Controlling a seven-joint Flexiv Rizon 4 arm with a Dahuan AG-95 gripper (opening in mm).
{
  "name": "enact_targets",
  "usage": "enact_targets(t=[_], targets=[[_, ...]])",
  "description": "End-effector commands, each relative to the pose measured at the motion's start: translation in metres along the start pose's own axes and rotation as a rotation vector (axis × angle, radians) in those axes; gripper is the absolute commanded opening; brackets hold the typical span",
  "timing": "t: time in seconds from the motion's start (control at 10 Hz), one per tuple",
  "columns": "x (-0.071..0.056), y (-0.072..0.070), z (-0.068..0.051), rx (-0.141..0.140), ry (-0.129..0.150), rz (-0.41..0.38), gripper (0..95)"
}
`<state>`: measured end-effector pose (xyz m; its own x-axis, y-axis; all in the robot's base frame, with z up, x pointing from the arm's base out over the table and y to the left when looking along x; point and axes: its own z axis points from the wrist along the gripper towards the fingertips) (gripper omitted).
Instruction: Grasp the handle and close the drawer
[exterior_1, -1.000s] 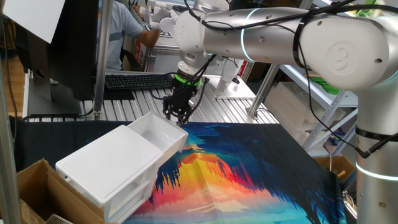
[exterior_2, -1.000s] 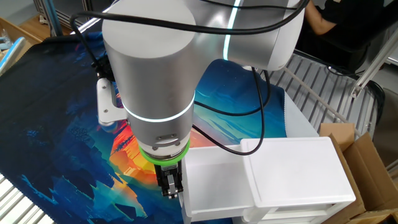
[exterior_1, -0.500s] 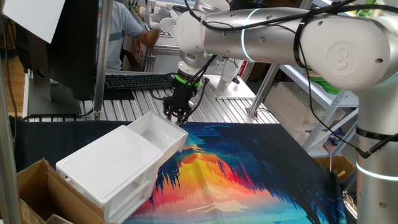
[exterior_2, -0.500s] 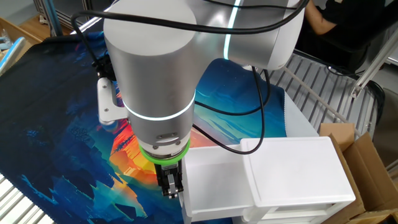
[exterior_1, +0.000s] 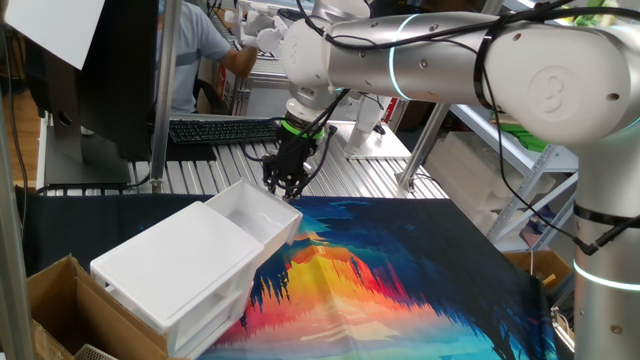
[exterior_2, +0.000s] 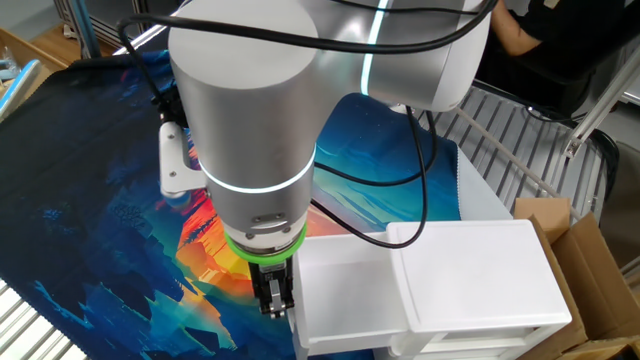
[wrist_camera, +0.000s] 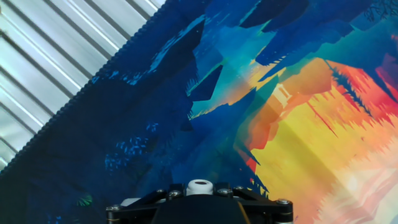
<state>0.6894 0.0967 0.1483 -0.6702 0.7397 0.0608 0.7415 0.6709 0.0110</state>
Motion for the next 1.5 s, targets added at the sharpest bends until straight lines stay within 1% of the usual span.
enact_targets(t=[0.1,0.2,0.4,0.5,0.6,0.7,0.8,0.9,1.2,1.5], targets=[[-0.001,-0.001,-0.001,0.004,-0.001,0.016,0.0],[0.000,-0.002,0.000,0.002,0.001,0.015,0.0],[0.007,-0.005,0.003,0.002,-0.005,0.025,0.0],[0.010,-0.007,0.003,0.002,-0.005,0.027,0.0],[0.009,-0.009,0.001,0.000,-0.001,0.024,0.0],[0.008,-0.011,-0.002,-0.003,0.008,0.022,0.0],[0.009,-0.011,-0.002,-0.002,0.011,0.025,0.0],[0.009,-0.011,-0.002,-0.003,0.019,0.034,0.0],[0.009,-0.011,-0.002,0.003,0.024,0.051,0.0],[0.010,-0.012,-0.005,0.001,0.038,0.060,0.0]])
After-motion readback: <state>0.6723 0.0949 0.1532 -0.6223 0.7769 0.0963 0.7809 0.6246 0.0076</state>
